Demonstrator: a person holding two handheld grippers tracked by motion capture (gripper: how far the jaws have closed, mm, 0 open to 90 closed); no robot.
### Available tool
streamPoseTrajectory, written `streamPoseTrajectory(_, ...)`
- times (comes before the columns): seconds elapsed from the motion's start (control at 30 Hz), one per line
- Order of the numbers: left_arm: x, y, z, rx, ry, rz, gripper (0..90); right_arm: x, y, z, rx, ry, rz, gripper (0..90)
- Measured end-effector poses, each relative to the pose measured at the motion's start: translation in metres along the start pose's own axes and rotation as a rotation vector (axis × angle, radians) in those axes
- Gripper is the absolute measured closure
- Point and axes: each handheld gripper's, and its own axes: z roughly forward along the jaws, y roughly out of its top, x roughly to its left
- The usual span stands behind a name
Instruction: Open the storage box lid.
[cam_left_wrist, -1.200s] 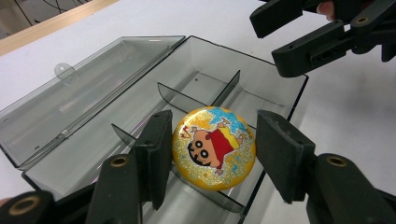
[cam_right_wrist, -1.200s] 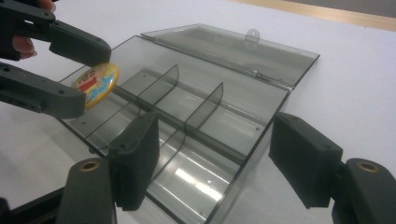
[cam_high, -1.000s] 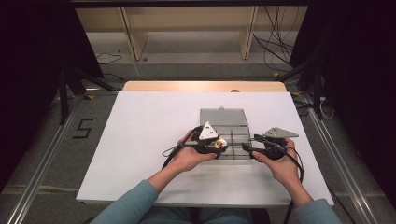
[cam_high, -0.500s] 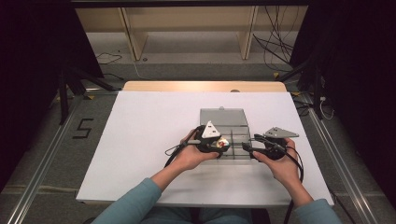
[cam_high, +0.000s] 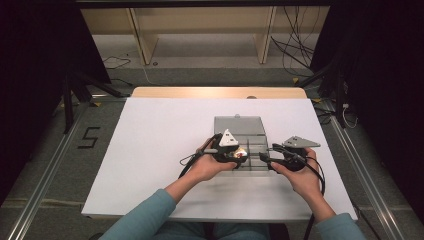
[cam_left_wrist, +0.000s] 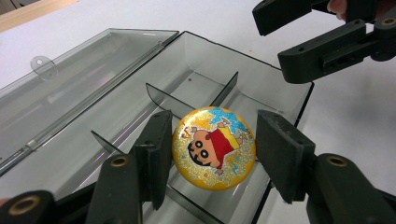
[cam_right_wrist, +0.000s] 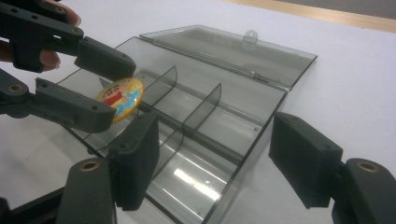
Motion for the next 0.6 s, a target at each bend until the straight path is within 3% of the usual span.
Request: streamPoseTrajectory(0.6,0.0013,-0.0027,0.0095,0.025,-0.005,-0.024,47.2,-0.0001,-0.0001,-0.0001,0.001,0.0,-0.002,33.5)
